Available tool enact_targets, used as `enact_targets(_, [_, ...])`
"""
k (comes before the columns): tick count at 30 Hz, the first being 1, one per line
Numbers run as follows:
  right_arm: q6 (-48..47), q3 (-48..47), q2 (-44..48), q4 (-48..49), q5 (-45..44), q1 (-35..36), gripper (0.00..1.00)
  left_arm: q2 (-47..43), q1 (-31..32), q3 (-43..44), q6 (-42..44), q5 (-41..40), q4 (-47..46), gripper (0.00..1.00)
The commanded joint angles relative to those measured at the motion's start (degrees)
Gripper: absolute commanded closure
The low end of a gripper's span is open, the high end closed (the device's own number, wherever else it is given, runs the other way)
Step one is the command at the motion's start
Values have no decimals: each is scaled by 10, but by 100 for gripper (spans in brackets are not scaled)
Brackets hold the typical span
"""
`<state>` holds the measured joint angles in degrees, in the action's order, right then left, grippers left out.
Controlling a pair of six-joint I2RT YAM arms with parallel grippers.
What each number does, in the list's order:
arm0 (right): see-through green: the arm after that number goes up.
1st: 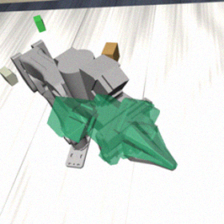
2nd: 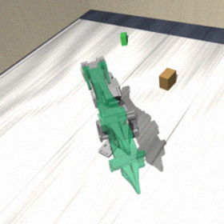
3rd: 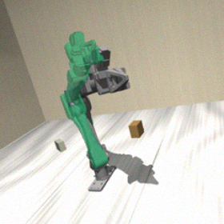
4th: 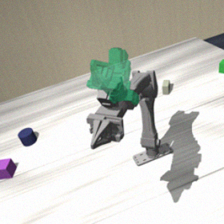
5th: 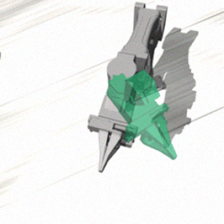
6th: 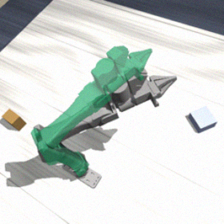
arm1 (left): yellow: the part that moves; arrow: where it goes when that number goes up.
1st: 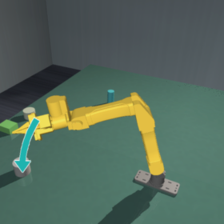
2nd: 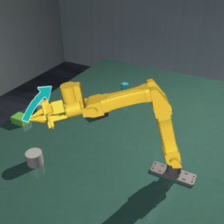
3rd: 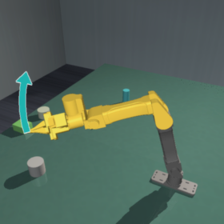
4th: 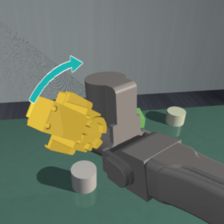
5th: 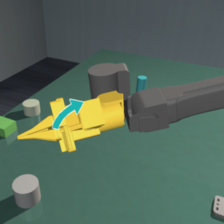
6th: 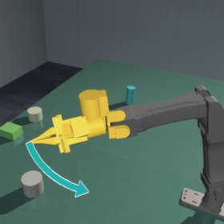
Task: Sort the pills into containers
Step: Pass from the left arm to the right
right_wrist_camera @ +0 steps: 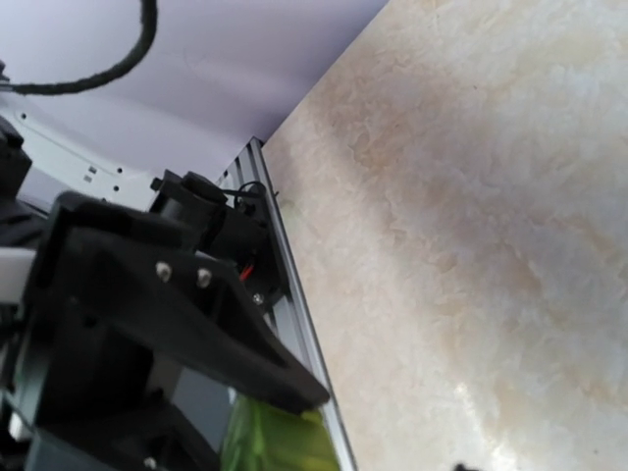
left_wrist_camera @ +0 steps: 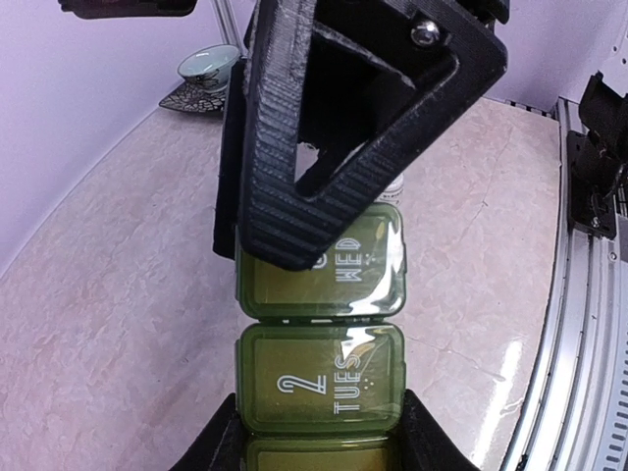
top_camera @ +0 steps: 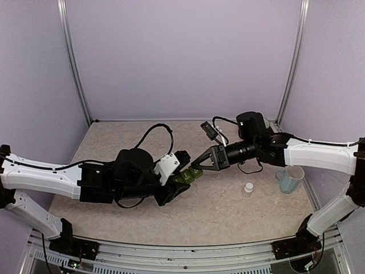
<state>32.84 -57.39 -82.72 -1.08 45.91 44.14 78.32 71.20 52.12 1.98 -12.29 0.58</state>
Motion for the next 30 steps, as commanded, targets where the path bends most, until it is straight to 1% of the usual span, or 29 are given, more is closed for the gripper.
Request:
enact_targets(1, [15,-16,-14,-12,7,6,46,1,5,3,9,-37,-9,63])
enact_targets(8, [22,-14,-25,-18,12,11,46,2,8,1,9,-53,-9,63])
enact_targets(12, [27,-15,-29,-14,16,13,55,8,10,3,10,-60,-7,63])
enact_targets(20, [28,-20,-41,-12,24,23,51,21,15,6,6,-76,-5,63])
enact_targets(23, [26,-20,-45,-13,22,26,53,21,16,5,6,-75,-7,63])
enact_targets(24, [26,-20,-45,-11,22,27,55,21,16,5,6,-74,-7,63])
enact_targets(25, [27,-19,-46,-10,23,27,60,20,15,5,6,-73,-6,63])
enact_targets(28, [29,-21,-46,-7,21,27,77,19,17,4,7,-66,-7,62])
enact_targets(30, [31,-23,-47,-5,20,27,84,19,17,2,8,-61,-8,58])
